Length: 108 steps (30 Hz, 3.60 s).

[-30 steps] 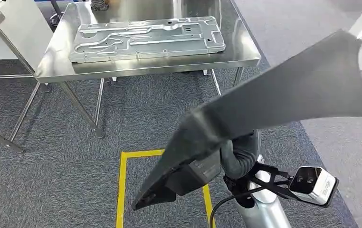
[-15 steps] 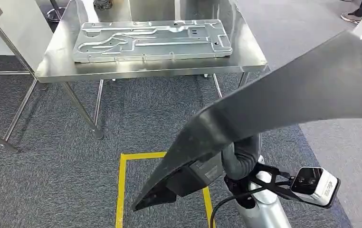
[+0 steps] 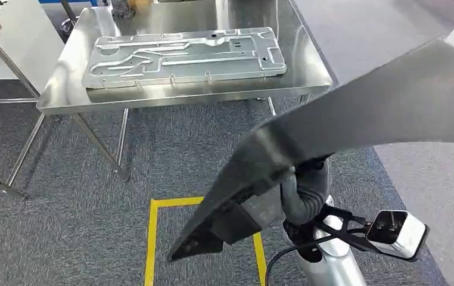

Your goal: Take the parts from the cabinet and place them on the table.

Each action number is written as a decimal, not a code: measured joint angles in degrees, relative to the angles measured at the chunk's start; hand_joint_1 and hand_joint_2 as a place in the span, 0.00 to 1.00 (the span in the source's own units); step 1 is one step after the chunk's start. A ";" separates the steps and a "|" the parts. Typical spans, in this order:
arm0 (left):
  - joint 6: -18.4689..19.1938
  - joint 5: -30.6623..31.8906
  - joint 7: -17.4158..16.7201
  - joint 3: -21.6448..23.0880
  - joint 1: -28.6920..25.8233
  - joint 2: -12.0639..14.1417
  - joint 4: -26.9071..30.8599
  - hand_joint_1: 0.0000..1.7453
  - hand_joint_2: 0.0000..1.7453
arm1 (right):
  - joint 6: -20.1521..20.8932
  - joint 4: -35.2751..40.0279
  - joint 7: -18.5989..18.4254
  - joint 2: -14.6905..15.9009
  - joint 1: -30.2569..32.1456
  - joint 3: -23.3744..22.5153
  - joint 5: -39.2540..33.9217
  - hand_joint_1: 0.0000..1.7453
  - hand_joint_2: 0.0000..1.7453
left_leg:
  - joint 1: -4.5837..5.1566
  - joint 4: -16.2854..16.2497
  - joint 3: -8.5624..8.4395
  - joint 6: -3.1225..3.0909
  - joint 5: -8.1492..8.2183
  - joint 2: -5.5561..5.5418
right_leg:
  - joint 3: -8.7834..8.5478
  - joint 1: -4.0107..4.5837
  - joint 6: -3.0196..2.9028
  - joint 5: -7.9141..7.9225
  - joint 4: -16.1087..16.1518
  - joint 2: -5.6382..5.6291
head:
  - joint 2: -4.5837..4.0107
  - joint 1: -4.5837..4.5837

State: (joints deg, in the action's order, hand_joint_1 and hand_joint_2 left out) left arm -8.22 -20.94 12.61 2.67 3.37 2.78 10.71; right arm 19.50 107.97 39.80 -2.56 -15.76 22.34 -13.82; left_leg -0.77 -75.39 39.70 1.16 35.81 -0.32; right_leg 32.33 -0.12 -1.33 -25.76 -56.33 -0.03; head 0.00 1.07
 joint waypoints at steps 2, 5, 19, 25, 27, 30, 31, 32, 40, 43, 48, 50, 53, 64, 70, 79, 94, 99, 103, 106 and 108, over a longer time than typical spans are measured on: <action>-0.04 -0.02 -0.09 0.00 -0.34 0.00 0.00 0.00 0.00 | 0.00 0.00 0.00 0.00 0.10 -0.02 0.00 0.86 1.00 | -0.02 3.42 -0.36 0.00 -4.19 0.02 | -0.79 -0.03 0.14 -0.59 -0.08 -0.26 | 0.00 0.00; -0.11 -0.02 -0.11 0.00 -0.33 0.04 0.00 0.00 0.00 | 0.00 -0.02 0.00 0.00 0.09 -0.09 0.07 0.86 1.00 | 0.17 16.52 -5.88 -0.69 -10.61 0.06 | -2.06 0.15 0.84 -1.86 -0.40 -0.27 | 0.00 0.00; -0.26 0.00 -0.22 0.00 -0.17 -0.07 0.00 0.00 0.00 | 0.17 -0.17 0.02 0.00 0.35 -0.61 0.15 0.86 1.00 | 0.01 18.18 -9.15 -2.93 -8.35 -0.23 | 5.38 -0.35 2.90 -0.62 -8.73 -0.18 | 0.00 0.00; -0.17 0.15 -0.26 0.02 0.10 -0.09 0.00 0.00 0.00 | 0.04 -0.28 0.00 0.00 0.06 -0.66 0.15 0.86 1.00 | 0.19 18.82 -10.16 -1.01 -7.04 -0.08 | 1.93 0.28 1.14 0.77 -1.07 -0.44 | 0.00 -0.02; -0.17 0.17 -0.33 0.02 0.15 -0.11 0.00 0.00 0.00 | -0.02 -0.28 0.00 0.00 -0.07 -0.66 0.15 0.86 1.00 | 0.09 16.55 -9.92 -0.52 -5.56 0.00 | 0.60 -0.14 0.42 0.64 -0.05 -0.25 | 0.00 0.00; -0.17 0.15 -0.35 0.02 0.16 -0.02 0.00 0.00 0.00 | -0.15 -0.37 0.00 0.00 -0.21 -0.66 0.07 0.86 1.00 | 0.01 2.73 -2.17 0.01 0.16 0.01 | 0.03 0.07 -0.13 -0.05 -0.10 -0.02 | 0.00 0.00; -0.17 0.15 -0.35 0.02 0.10 -0.02 0.00 0.00 0.00 | -0.15 -0.46 0.00 0.00 -0.20 -0.63 0.05 0.86 1.00 | 0.01 -0.15 -0.11 0.03 0.44 0.01 | -0.16 0.14 -0.16 -0.28 -0.12 -0.05 | 0.00 0.00; -0.17 0.13 -0.44 0.02 -0.10 -0.04 0.00 0.00 0.00 | -0.15 -0.50 0.00 0.00 -0.19 -0.66 0.02 0.86 1.00 | 0.01 -0.04 0.58 -0.06 -0.98 0.01 | -0.54 0.22 -0.17 -0.56 -0.13 -0.17 | 0.00 0.00; -0.33 0.00 -0.70 -0.02 -0.08 0.17 0.00 0.00 0.00 | -1.09 -0.72 -0.02 0.00 -0.32 -0.61 -0.50 0.86 1.00 | 0.81 17.61 -5.64 -2.15 -10.80 -0.08 | -2.32 0.45 1.36 -2.52 -0.06 -0.31 | 0.00 0.00; -0.39 -0.02 -0.85 -0.04 -0.20 0.11 0.00 0.00 0.00 | -1.20 -0.68 0.00 0.00 -0.59 -0.59 -0.59 0.86 1.00 | 0.18 18.47 -6.70 -3.08 -10.66 0.02 | -0.31 0.39 2.45 -5.38 -5.14 -0.23 | 0.00 0.00; -0.28 0.00 -0.85 -0.04 -0.33 0.11 0.00 0.00 0.00 | -1.20 -0.76 0.00 0.15 -0.32 -0.55 -0.65 0.86 1.00 | 0.19 18.40 -8.01 -3.15 -9.47 -0.10 | 8.46 -0.42 3.09 -6.61 -17.44 -0.18 | 0.00 0.00; -0.22 0.02 -0.81 -0.04 -0.29 0.09 0.00 0.00 0.00 | -1.20 -0.76 0.00 0.15 -0.33 -0.55 -0.65 0.86 1.00 | 0.20 18.39 -9.31 -2.86 -8.65 -0.20 | 4.05 -0.43 2.59 0.51 -6.39 -0.14 | 0.00 0.00; -0.17 0.17 -0.68 -0.04 -0.16 -0.07 0.00 0.00 0.00 | -1.22 -0.79 0.00 0.17 -0.34 -0.52 -0.74 0.86 1.00 | 0.37 18.20 -9.29 -1.95 -7.90 -0.21 | 2.13 0.10 1.82 1.19 -1.22 -0.07 | 0.00 0.00; -0.22 0.17 -0.66 -0.07 -0.48 -0.04 0.00 0.00 0.00 | -1.14 -0.79 0.00 0.20 -0.22 -0.50 -0.74 0.86 1.00 | -0.01 4.95 -0.71 0.01 -5.85 0.01 | -1.18 -0.18 0.25 -0.79 0.06 -0.22 | 0.00 0.00; -0.52 0.13 -0.33 -0.17 -0.28 0.02 0.00 0.00 0.00 | -2.21 -0.79 -0.04 0.24 -0.49 -0.35 -0.37 0.86 1.00 | 0.42 17.25 -5.51 -1.57 -10.82 -0.05 | -2.11 0.10 1.73 -2.23 -0.23 -0.26 | 0.00 0.00; -0.68 0.13 0.02 -0.37 -0.57 -0.04 0.00 0.00 0.00 | -3.91 -1.46 -0.24 0.63 -0.81 0.55 0.00 0.86 1.00 | 0.35 17.93 -7.61 -3.29 -9.70 -1.32 | 8.13 -0.22 3.06 -5.53 -16.20 -0.05 | 0.00 0.00; -0.55 0.15 0.09 -1.20 -0.60 -0.22 0.00 0.00 0.00 | -3.21 -1.09 -0.02 0.66 -0.29 0.76 -0.72 0.86 1.00 | -0.26 1.05 0.73 0.54 -3.05 -0.13 | -0.89 -0.17 0.25 0.04 0.86 0.42 | 0.00 0.02; -0.48 0.28 0.24 -1.27 -0.62 -0.15 0.00 0.00 0.00 | -2.69 -0.92 0.00 0.63 0.06 0.70 -0.46 0.86 1.00 | -0.35 17.35 -6.08 -0.19 -10.95 0.39 | -1.80 0.03 1.78 -1.84 -0.47 0.28 | 0.00 0.00; -0.33 0.68 0.15 -1.27 -0.74 -0.20 0.00 0.00 0.00 | -1.81 -0.04 0.00 0.63 0.47 0.44 -0.35 0.86 1.00 | -0.47 17.49 -6.23 -1.86 -10.71 0.23 | -1.94 -0.25 3.03 -2.71 -0.88 0.31 | 0.00 0.00; -0.42 0.70 0.02 -1.31 -0.57 -0.17 0.00 0.00 0.00 | -1.62 0.44 0.02 0.63 0.55 -0.39 -0.48 0.86 1.00 | -0.36 17.50 -6.54 -2.66 -10.27 0.21 | 4.30 -0.30 3.48 -8.19 -12.85 0.26 | 0.00 0.00; -0.59 0.70 -0.04 -1.36 -0.59 -0.09 0.00 0.00 0.00 | -1.90 0.50 0.02 0.63 0.76 -0.81 -0.48 0.86 1.00 | -0.17 17.47 -6.81 -2.87 -9.95 0.11 | 9.01 -0.29 3.48 -9.60 -20.14 0.26 | 0.00 0.00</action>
State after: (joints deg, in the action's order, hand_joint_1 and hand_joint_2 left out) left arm -8.81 -20.24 12.57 1.31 2.78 2.69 10.71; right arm 17.59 108.48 39.82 -1.92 -15.00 21.53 -14.29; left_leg -0.94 -57.92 32.89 -1.71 25.86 -0.21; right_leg 41.34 -0.41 2.15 -35.36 -76.47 0.23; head 0.00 1.07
